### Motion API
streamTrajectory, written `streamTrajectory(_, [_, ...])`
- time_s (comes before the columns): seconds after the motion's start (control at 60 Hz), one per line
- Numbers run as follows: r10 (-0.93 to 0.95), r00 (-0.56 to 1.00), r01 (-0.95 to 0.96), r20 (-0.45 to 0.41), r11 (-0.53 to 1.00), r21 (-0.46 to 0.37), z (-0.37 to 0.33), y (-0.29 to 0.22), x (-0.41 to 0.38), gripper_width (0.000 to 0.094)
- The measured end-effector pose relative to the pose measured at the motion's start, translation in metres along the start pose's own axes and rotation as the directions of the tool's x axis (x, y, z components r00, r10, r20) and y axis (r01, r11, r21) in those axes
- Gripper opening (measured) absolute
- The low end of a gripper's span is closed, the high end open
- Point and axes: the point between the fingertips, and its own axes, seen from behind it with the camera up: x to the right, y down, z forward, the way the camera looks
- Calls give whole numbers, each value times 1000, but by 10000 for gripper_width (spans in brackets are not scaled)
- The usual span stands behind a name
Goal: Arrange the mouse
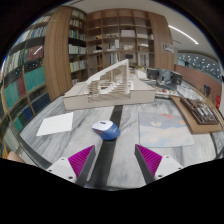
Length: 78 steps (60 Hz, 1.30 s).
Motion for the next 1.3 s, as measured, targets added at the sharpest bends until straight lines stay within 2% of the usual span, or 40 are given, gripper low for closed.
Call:
streamTrajectory(0.283, [-106,992,107,69,994,-2,98,-20,-33,831])
streamTrajectory(0.383, [-143,989,143,42,990,-13,126,-29,-23,840])
streamTrajectory(0.567, [-85,996,87,32,995,-49,173,-44,-4,813])
streamTrajectory(0.617, [-68,996,70,52,997,-46,183,-49,-4,801])
streamTrajectory(0.667, [-30,997,34,75,998,-54,188,-50,-7,634])
streamTrajectory(0.683, [-24,997,28,67,998,-57,189,-50,-5,547])
streamTrajectory(0.767, [-44,997,46,59,998,-37,189,-50,-5,547])
streamTrajectory(0.883, [-27,997,31,73,998,-57,188,-50,-6,537])
streamTrajectory(1.017, [-40,996,46,82,997,-63,184,-53,-2,424])
streamTrajectory(1.067, [-27,995,29,91,999,-25,175,-70,1,414])
streamTrajectory(1.117, [-5,997,1,78,999,53,154,-103,14,402])
streamTrajectory(1.2, [37,999,-35,-5,981,191,120,-159,65,402])
streamTrajectory(1.3, [77,990,-51,-121,977,206,101,-168,141,400])
